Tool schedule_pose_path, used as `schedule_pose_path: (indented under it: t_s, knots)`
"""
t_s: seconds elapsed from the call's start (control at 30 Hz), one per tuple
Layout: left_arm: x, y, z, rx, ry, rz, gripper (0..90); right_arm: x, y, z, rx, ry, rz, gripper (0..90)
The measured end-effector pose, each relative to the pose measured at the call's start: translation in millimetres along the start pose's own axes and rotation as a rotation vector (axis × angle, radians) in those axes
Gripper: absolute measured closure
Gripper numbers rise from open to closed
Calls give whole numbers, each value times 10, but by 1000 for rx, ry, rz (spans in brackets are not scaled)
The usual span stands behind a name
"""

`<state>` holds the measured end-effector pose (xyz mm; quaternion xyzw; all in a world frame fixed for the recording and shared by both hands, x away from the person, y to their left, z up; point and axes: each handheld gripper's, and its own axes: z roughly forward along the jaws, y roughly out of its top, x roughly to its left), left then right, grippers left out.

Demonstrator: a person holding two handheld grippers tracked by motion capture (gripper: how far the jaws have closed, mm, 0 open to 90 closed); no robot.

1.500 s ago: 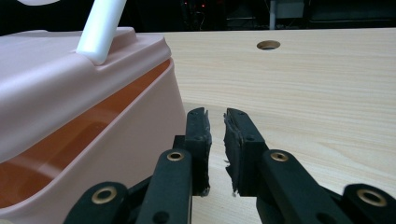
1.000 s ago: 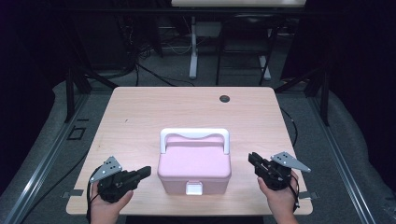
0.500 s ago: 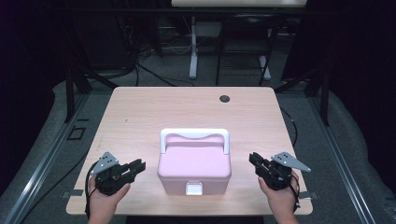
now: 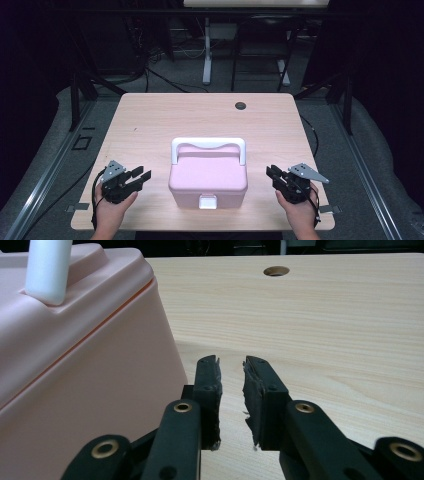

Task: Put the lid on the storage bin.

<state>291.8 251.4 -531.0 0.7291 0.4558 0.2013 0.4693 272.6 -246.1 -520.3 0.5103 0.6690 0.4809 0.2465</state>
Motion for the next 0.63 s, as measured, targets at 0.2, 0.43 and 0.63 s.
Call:
schedule_pose_path:
  t_s: [0.2,0.43,0.63]
  knots:
    - [7,-33,23,4,22,0,531,12,-35,27,7,2,-13,695]
    - [3,-44,68,13,20,-12,509,-6,-71,58,20,-10,-15,668]
    - [15,-58,107,22,6,-22,506,-62,-102,97,39,-14,6,656]
